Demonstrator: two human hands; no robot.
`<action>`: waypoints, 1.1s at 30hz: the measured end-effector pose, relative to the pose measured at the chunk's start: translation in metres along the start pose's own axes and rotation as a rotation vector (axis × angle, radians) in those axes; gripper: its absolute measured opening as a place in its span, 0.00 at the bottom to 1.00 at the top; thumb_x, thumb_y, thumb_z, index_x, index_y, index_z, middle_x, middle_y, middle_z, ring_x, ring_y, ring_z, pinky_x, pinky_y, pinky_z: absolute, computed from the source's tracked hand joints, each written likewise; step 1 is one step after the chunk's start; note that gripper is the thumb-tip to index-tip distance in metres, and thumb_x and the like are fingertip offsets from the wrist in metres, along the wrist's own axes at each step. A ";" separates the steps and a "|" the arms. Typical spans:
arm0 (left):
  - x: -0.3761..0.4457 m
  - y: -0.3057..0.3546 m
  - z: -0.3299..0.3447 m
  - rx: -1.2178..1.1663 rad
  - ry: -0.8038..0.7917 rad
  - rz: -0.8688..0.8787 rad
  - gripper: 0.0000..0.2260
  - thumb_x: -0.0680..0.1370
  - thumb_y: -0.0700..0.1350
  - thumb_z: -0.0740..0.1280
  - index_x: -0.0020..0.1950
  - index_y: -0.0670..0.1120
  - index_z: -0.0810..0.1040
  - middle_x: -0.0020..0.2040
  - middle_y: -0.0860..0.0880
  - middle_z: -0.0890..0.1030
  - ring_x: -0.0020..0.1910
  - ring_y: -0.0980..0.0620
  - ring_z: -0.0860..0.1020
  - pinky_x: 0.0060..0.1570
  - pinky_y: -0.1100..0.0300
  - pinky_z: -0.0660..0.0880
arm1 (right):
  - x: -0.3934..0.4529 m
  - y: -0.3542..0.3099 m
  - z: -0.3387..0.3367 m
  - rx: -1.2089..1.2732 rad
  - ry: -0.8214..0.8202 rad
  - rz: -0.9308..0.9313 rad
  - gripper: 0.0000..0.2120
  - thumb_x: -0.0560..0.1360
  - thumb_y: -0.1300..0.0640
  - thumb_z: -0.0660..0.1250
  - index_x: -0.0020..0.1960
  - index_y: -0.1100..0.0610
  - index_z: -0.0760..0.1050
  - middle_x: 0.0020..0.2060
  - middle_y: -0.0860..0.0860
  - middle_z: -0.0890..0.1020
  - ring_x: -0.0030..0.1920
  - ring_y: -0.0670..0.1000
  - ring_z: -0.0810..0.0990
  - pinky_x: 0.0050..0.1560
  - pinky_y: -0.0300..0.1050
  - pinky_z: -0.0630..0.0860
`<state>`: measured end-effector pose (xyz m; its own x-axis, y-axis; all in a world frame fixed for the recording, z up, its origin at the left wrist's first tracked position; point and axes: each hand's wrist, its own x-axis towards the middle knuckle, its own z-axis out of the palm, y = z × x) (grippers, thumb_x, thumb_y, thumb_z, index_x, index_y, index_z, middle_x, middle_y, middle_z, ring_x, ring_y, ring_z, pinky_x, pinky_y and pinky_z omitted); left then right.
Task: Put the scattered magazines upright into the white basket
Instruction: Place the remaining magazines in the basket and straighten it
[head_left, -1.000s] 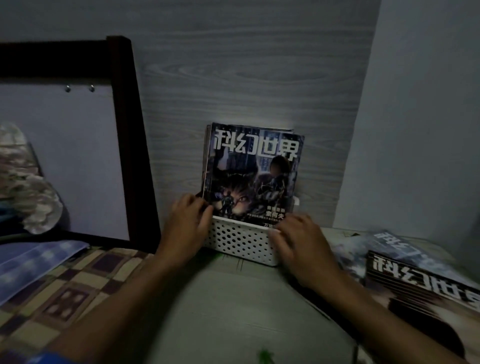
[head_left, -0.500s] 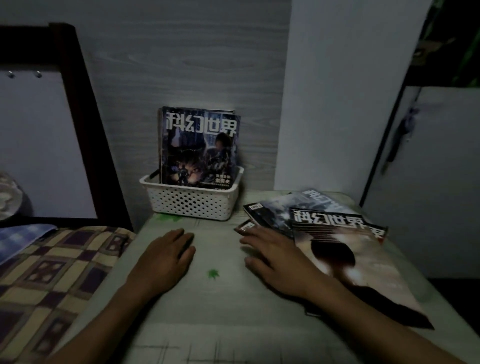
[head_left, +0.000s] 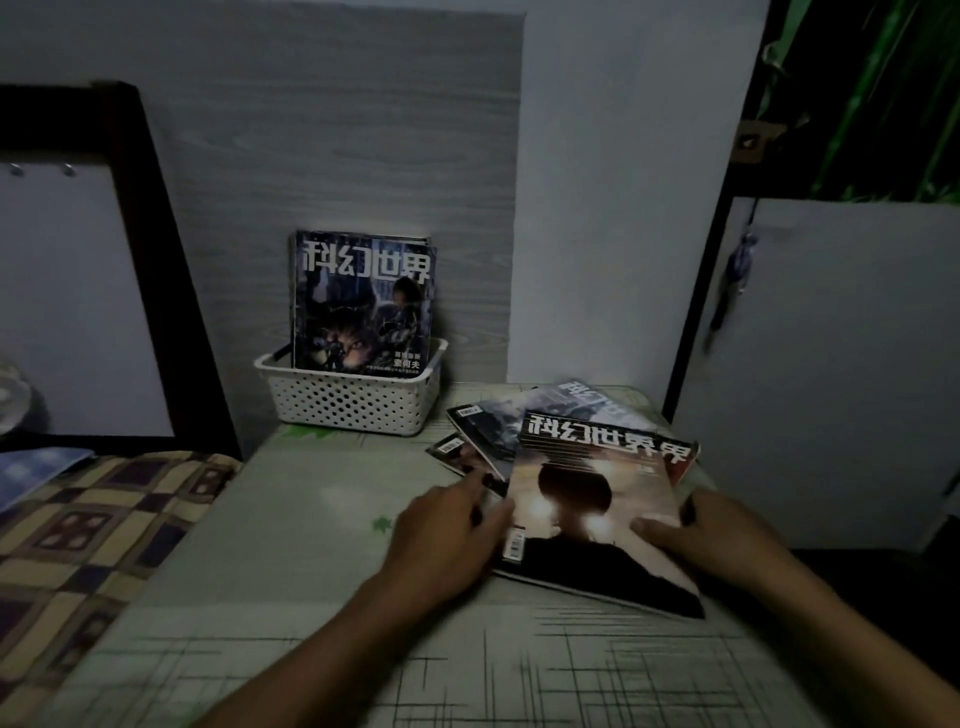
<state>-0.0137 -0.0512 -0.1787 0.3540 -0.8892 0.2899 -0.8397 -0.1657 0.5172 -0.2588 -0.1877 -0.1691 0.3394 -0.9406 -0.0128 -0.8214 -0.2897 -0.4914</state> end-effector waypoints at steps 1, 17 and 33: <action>0.000 0.007 0.005 -0.057 -0.029 -0.036 0.18 0.77 0.62 0.60 0.61 0.55 0.77 0.49 0.51 0.85 0.46 0.50 0.82 0.49 0.55 0.78 | -0.006 -0.002 0.003 0.092 0.000 -0.018 0.15 0.70 0.40 0.73 0.34 0.50 0.77 0.27 0.43 0.81 0.29 0.40 0.78 0.28 0.37 0.70; 0.028 -0.054 -0.110 -0.809 0.291 -0.111 0.16 0.77 0.30 0.65 0.53 0.51 0.77 0.43 0.56 0.86 0.42 0.60 0.83 0.40 0.65 0.80 | 0.001 -0.168 0.007 0.942 0.101 -0.424 0.05 0.78 0.60 0.66 0.46 0.51 0.72 0.35 0.51 0.87 0.31 0.49 0.85 0.25 0.38 0.76; 0.211 -0.132 -0.153 -0.748 0.834 -0.281 0.09 0.74 0.50 0.67 0.53 0.53 0.80 0.53 0.48 0.84 0.53 0.44 0.81 0.57 0.43 0.77 | 0.202 -0.319 0.062 1.144 0.064 -0.242 0.06 0.73 0.64 0.67 0.44 0.53 0.77 0.29 0.52 0.82 0.24 0.49 0.79 0.28 0.45 0.76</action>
<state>0.2348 -0.1516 -0.0623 0.8860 -0.2563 0.3865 -0.3329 0.2288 0.9148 0.1001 -0.2738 -0.0688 0.3797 -0.8994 0.2164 0.1637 -0.1649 -0.9726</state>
